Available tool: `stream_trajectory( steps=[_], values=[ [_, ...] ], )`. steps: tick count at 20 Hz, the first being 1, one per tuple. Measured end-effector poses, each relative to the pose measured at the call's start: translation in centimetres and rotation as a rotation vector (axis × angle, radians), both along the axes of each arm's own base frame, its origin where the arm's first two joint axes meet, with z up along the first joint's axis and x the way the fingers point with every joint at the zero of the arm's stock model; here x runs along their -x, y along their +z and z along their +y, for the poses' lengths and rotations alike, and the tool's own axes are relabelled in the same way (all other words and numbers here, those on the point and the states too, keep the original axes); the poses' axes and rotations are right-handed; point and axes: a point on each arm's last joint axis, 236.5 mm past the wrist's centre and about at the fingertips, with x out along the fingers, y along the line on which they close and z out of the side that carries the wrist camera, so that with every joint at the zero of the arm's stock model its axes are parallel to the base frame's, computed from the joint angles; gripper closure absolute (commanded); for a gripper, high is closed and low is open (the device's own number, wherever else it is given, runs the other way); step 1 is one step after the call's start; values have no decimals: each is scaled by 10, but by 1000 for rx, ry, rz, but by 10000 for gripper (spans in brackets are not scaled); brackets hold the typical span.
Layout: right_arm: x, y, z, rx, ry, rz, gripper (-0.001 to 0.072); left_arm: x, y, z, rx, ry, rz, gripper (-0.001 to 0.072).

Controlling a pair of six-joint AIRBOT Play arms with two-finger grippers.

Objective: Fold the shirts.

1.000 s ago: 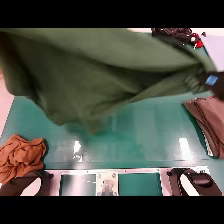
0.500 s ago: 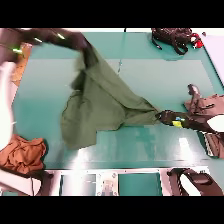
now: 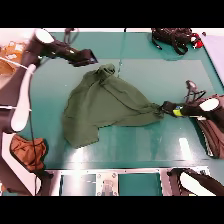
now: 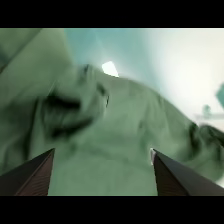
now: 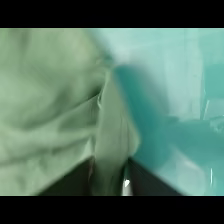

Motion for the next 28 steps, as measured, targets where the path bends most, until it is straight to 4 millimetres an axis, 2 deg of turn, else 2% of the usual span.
stream_trajectory(
  steps=[3, 6, 10, 12, 14, 16, 18, 20, 22, 23, 24, 25, 28],
  values=[
    [1, 10, -32, -19, -63, 34, 252, 21, 3, 59, -15, 47, 138, 36],
    [15, 11, -44, -57, -87, 97, 252, 55, -17, 117, -72, 97, 307, 36],
    [32, 10, -32, -120, -74, 177, 251, 110, -60, 176, -167, 173, 518, 36],
    [40, 7, -21, -148, -66, 217, 251, 135, -86, 194, -196, 207, 595, 36],
    [47, 2, -13, -160, -57, 244, 252, 158, -113, 202, -206, 222, 660, 36],
    [53, -2, -7, -173, -57, 270, 251, 176, -141, 201, -200, 236, 702, 36],
    [57, -5, -3, -188, -68, 290, 252, 186, -166, 195, -170, 255, 714, 37],
    [62, -9, 1, -201, -84, 315, 252, 190, -179, 180, -91, 263, 703, 63],
    [68, -15, 4, -215, -100, 343, 251, 191, -185, 162, -17, 260, 687, 230],
    [72, -17, 7, -221, -103, 357, 251, 192, -190, 158, -4, 257, 674, 386],
    [74, -19, 10, -227, -103, 367, 252, 192, -194, 154, 1, 254, 660, 616],
    [75, -20, 14, -232, -97, 373, 251, 193, -198, 152, 4, 249, 653, 683],
    [75, -19, 32, -257, -82, 381, 251, 198, -198, 144, 26, 216, 644, 684]
  ],
)
